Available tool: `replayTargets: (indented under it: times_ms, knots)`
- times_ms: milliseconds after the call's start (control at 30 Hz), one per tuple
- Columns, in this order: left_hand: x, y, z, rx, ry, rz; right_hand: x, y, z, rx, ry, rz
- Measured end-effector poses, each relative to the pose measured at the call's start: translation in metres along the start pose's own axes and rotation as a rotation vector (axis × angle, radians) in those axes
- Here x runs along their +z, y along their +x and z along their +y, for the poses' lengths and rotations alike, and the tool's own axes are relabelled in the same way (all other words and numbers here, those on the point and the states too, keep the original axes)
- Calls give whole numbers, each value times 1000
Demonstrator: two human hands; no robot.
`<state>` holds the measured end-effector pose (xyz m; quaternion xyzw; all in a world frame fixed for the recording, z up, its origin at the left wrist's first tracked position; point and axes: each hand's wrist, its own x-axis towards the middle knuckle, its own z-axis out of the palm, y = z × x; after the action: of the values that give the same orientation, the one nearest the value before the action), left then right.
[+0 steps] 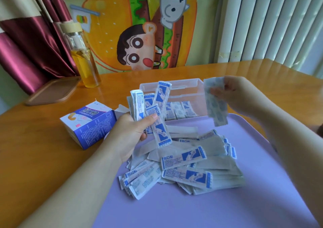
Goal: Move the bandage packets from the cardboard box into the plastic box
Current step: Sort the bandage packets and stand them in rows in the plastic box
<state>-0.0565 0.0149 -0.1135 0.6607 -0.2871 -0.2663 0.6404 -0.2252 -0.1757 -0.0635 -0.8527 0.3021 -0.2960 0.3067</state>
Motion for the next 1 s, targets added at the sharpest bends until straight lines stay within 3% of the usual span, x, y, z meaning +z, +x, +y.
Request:
replayTargets:
  times_ms: [167,300,433,700,800,867,1000]
  knots:
    - [2,-2,1,6,-4,-19,-7,3,3,-65,-818,-299]
    - [2,-4,3,11,-17,-29,10,2,18,-28,-915,-483]
    - [0,-3,3,18,-24,-31,10,-2,26,2,-926,-538]
    - [2,-4,2,16,-19,-59,-3,5,29,193,-774,-465]
    - [2,-5,3,12,-19,-57,-1,0,20,128,-715,-235]
    - [3,-5,2,1,-43,-59,4,-8,-7,4,-472,-140]
    - [7,-9,6,-35,-89,-98,27,-34,-68,-52,33,-411]
